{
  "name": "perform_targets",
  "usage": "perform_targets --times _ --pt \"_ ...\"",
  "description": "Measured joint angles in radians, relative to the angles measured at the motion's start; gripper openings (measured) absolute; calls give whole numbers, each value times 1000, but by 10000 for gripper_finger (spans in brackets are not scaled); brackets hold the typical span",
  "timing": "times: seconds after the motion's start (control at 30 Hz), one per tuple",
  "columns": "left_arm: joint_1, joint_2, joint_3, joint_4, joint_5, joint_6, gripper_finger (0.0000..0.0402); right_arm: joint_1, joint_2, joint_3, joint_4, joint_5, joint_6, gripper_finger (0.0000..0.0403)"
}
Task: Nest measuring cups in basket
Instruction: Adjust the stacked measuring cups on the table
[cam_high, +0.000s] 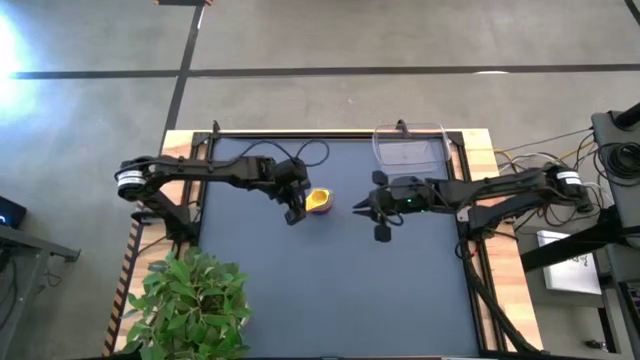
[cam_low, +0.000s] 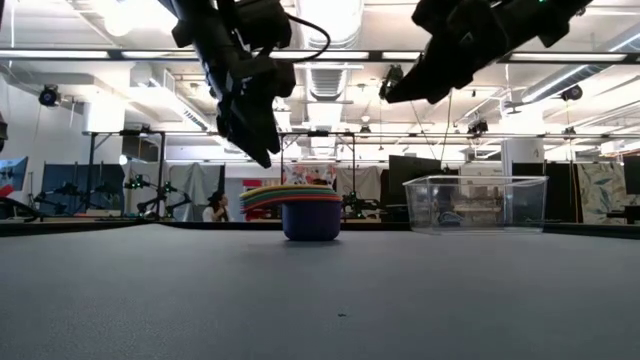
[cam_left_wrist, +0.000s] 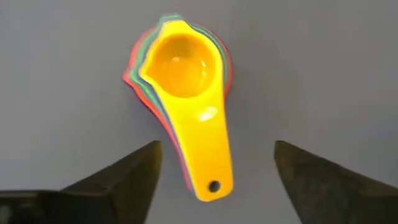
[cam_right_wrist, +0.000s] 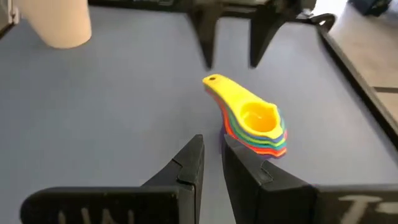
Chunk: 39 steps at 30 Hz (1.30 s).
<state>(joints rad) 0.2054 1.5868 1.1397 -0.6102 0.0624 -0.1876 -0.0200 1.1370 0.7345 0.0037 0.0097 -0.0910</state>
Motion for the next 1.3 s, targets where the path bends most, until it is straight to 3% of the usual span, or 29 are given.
perform_targets --times 0.17,0.3,0.83,1.03,1.3 --pt "-26 44 0 13 -30 -38 360 0 -23 -22 14 18 -3 47" --pt "-28 74 0 -10 -101 -67 391 0 -22 -26 18 18 -3 47" --pt "-20 218 -1 -7 -133 -99 394 0 -22 -30 17 19 -11 47" --pt "-11 236 18 -7 -135 -109 333 0 -22 -30 18 19 -13 47" --pt "-11 248 111 -28 -134 -52 161 0 -21 -32 14 19 -13 47"
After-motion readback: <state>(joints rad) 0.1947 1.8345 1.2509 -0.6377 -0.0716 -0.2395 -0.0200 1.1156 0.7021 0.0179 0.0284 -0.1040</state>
